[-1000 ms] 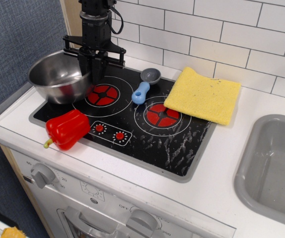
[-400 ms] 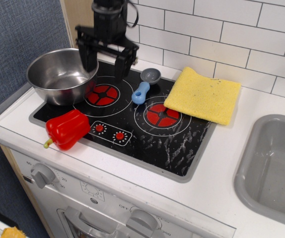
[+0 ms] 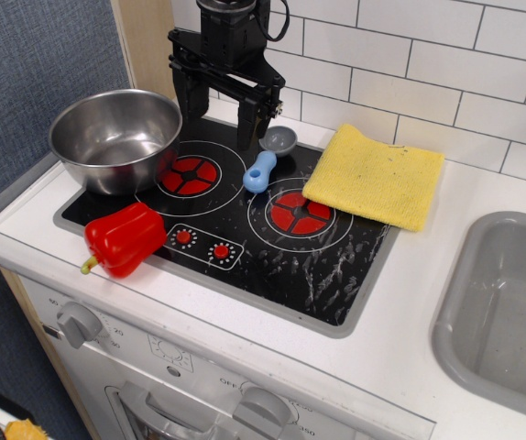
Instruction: Move the pan to the left edge of the stove top
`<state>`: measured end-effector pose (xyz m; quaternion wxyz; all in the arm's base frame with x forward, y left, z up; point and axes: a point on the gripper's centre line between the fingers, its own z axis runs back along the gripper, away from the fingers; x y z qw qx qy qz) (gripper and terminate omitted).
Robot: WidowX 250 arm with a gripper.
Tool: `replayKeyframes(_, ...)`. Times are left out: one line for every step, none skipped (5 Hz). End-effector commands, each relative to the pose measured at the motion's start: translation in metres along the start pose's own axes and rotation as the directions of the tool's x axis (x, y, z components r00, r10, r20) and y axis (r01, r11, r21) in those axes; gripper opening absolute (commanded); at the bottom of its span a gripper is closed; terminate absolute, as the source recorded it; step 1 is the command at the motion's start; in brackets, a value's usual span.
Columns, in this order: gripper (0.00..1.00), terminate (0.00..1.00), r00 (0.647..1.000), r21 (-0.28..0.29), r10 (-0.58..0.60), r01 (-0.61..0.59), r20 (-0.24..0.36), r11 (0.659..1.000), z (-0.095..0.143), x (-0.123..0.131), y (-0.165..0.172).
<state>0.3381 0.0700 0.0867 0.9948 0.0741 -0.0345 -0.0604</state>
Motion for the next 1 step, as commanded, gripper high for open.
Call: replayKeyframes(1.00, 1.00, 0.998, 0.016, -0.002, 0.001, 0.062, 1.000, 0.0199, -0.0069, 0.0033)
